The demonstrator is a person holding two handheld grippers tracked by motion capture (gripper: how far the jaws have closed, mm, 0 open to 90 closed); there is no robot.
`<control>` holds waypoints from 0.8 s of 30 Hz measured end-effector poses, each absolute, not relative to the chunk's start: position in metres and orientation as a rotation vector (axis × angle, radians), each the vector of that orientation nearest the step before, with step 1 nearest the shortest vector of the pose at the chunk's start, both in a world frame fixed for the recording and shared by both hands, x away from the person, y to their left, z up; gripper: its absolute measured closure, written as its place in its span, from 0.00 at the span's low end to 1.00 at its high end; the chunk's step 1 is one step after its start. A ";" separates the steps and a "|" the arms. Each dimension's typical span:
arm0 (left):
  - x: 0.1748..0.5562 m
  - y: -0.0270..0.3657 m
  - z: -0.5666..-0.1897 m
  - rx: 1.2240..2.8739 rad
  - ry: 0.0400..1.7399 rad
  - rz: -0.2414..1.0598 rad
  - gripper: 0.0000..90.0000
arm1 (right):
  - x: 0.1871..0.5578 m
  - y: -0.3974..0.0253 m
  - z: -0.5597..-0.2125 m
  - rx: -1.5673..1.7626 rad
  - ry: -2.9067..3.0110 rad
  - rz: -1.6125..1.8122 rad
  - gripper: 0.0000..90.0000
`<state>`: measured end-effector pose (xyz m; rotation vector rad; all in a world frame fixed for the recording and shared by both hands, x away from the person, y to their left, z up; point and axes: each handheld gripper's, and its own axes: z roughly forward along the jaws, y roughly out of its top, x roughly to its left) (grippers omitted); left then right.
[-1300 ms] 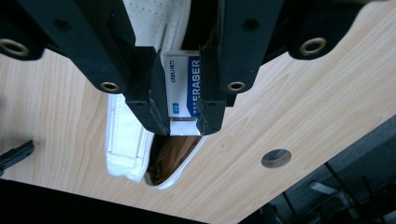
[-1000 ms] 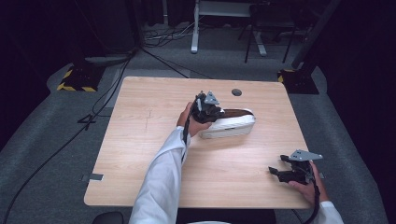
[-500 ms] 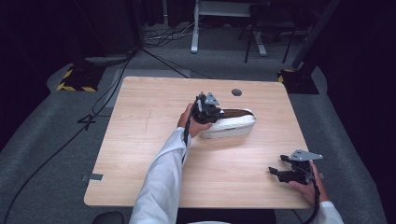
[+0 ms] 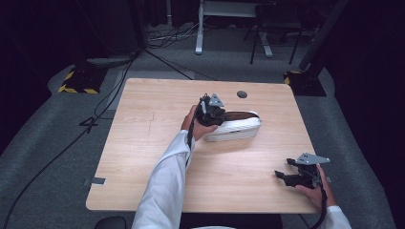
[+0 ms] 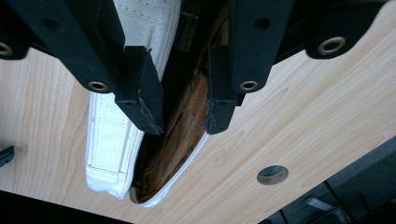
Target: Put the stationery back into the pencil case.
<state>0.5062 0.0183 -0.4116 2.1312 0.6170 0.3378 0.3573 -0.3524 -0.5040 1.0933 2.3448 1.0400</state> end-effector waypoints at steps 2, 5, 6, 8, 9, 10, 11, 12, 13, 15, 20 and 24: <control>0.506 0.019 -0.411 2.126 0.616 0.339 0.72 | 0.357 -0.352 -0.504 1.093 2.345 1.040 0.24; 0.505 0.019 -0.410 2.120 0.628 0.357 0.68 | 0.357 -0.352 -0.504 1.093 2.345 1.042 0.24; 0.505 0.020 -0.410 2.119 0.626 0.356 0.68 | 0.357 -0.352 -0.504 1.093 2.345 1.042 0.24; 0.505 0.020 -0.409 2.119 0.623 0.359 0.68 | 0.357 -0.352 -0.504 1.093 2.345 1.040 0.24; 0.504 0.021 -0.408 2.113 0.627 0.361 0.68 | 0.357 -0.352 -0.504 1.093 2.345 1.040 0.24; 0.504 0.022 -0.408 2.108 0.632 0.370 0.68 | 0.357 -0.352 -0.504 1.093 2.345 1.040 0.24; 0.504 0.023 -0.407 2.103 0.634 0.373 0.68 | 0.357 -0.352 -0.504 1.093 2.345 1.040 0.24; 0.503 0.023 -0.407 2.100 0.636 0.378 0.67 | 0.357 -0.352 -0.504 1.093 2.345 1.040 0.24; 0.503 0.024 -0.406 2.102 0.633 0.383 0.67 | 0.357 -0.352 -0.504 1.093 2.345 1.040 0.24; 0.502 0.027 -0.404 2.094 0.640 0.389 0.67 | 0.357 -0.352 -0.504 1.093 2.345 1.040 0.24; 0.500 0.033 -0.400 2.084 0.660 0.422 0.64 | 0.357 -0.352 -0.504 1.094 2.345 1.040 0.24; 0.498 0.035 -0.398 2.088 0.662 0.417 0.61 | 0.357 -0.352 -0.504 1.094 2.345 1.040 0.24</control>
